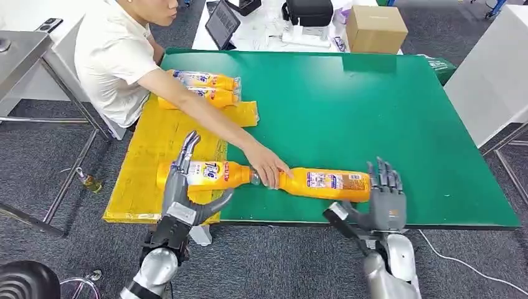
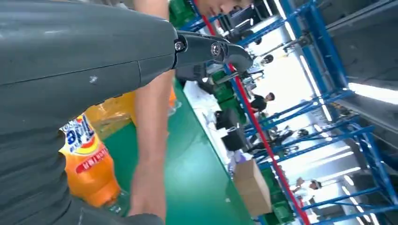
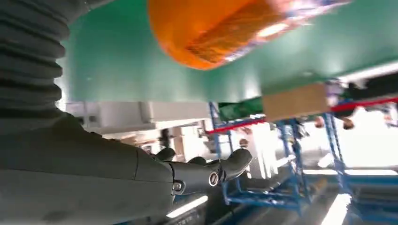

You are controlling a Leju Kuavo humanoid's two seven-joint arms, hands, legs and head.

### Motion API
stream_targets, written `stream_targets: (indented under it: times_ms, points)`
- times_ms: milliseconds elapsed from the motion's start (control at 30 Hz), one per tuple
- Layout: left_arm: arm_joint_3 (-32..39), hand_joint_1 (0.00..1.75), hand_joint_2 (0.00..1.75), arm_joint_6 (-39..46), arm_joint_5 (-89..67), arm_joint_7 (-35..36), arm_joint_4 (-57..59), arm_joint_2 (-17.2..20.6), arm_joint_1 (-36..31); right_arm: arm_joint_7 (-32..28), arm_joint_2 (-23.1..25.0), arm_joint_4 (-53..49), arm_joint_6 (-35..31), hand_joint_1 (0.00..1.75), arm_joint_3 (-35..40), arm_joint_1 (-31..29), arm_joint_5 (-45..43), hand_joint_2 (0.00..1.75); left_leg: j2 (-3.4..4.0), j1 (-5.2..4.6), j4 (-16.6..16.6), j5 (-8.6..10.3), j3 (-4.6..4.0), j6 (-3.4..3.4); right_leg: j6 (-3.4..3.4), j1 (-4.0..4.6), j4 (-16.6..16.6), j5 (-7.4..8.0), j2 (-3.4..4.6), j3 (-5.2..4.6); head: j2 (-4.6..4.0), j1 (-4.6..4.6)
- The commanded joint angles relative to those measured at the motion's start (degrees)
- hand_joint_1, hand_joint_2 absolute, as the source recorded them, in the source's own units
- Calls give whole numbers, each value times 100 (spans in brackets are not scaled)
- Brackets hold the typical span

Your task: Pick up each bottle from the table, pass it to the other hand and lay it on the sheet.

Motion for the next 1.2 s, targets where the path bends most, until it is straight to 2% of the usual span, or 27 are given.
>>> stream_targets:
  times_ms: [33,67,300,367,667,700,800,967,1000,1167,1200]
  points:
    - [-340,0,175,39,25,-28,-168,218,33,274,-524,1206,17,0,174,-494,111,175,25,4,-11,-15,48,8,-29,11,-12,-9,11,42,0,-2]
    - [-374,0,175,40,28,-50,-184,220,36,449,-575,1379,17,0,319,-571,184,175,12,2,-5,-5,18,4,-13,5,-5,-2,5,14,0,0]
    - [-490,0,175,9,93,-87,-239,246,-3,734,-792,2093,17,0,759,-961,11,175,17,6,-3,-4,11,5,-9,9,-4,1,11,8,0,2]
    - [-530,0,175,-67,169,-76,-204,251,-63,669,-842,2482,17,0,860,-1185,-165,175,34,5,-5,-13,36,12,-21,12,-9,-2,20,30,0,0]
    - [-533,0,175,-66,169,-76,-195,248,-73,675,-846,2506,17,0,881,-1203,-150,175,9,5,-4,-3,17,4,-11,9,-4,-3,0,14,0,0]
    - [-548,0,175,-75,187,-78,-158,241,-107,675,-846,2609,17,0,945,-1257,-142,175,21,6,-8,-15,49,12,-27,15,-11,-11,4,45,0,0]
    - [-584,0,175,-108,252,-94,-78,211,-185,574,-818,2773,17,0,1043,-1398,-210,175,12,5,-2,-1,12,4,-8,8,-3,0,5,8,0,0]
    - [-605,0,175,-139,395,-148,8,196,-275,448,-759,3011,17,0,1172,-1498,-305,175,26,6,-6,-8,40,10,-25,14,-8,-3,10,33,0,0]
    - [-589,0,175,-142,416,-147,22,211,-308,386,-739,3012,17,0,1167,-1489,-372,175,14,7,-4,-2,19,4,-13,11,-4,0,4,15,0,0]
    - [-610,0,175,-178,436,-176,63,233,-354,195,-745,3284,17,0,1291,-1544,-426,175,10,6,-6,-2,21,3,-11,10,-6,-1,2,17,0,0]
    - [-623,0,175,-181,436,-179,70,231,-353,128,-729,3238,17,0,1282,-1535,-477,175,20,7,-12,-10,47,9,-25,15,-13,-6,5,41,0,0]
